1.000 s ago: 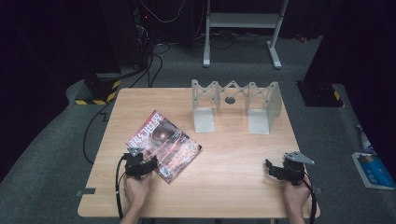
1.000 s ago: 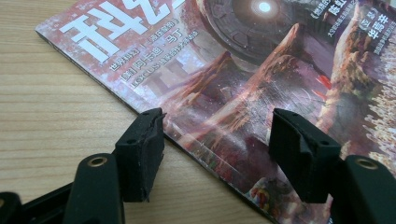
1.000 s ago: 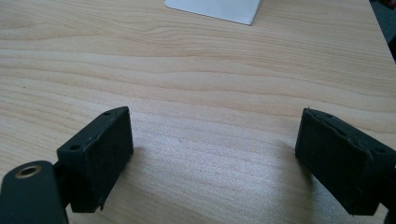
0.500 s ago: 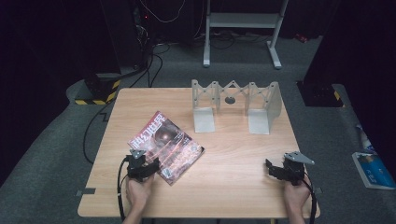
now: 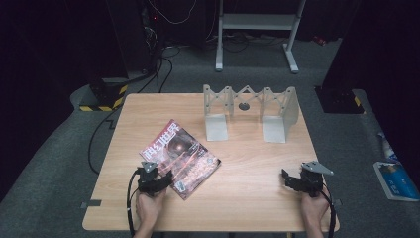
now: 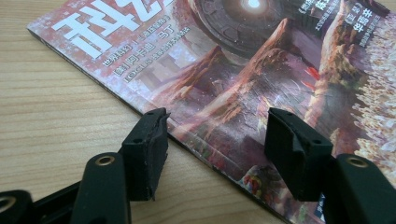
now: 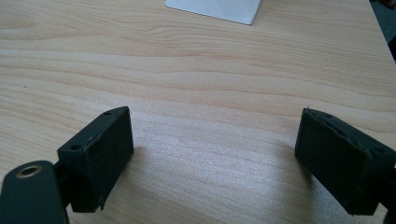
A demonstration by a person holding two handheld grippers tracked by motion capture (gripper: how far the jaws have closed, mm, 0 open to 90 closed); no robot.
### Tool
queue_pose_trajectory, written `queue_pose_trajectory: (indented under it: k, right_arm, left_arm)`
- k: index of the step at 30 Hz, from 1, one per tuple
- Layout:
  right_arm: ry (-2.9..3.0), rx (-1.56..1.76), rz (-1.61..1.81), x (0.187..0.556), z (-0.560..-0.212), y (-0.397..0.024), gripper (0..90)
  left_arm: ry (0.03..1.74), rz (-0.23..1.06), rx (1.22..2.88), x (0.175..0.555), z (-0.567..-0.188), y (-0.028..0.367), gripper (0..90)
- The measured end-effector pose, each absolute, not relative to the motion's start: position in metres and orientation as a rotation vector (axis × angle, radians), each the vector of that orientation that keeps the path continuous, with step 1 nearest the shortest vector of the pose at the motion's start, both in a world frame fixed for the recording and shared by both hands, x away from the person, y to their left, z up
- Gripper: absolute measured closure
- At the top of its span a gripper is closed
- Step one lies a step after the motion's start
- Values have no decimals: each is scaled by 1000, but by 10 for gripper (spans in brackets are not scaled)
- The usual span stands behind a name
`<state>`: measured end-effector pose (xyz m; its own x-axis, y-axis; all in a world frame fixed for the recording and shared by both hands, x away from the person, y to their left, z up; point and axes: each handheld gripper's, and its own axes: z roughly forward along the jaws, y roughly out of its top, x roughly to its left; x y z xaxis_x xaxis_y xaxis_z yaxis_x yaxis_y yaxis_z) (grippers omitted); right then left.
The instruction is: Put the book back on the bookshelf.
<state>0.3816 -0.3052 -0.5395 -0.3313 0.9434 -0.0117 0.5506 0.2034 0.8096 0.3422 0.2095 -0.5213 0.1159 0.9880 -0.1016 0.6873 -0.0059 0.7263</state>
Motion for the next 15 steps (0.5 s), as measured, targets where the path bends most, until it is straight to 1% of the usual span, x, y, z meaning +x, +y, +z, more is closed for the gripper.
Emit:
queue_pose_trajectory:
  k: [15]
  right_arm:
    - [1965,1382,995,382,-540,-304,110]
  left_arm:
    - [1592,589,1774,331,-522,202,416]
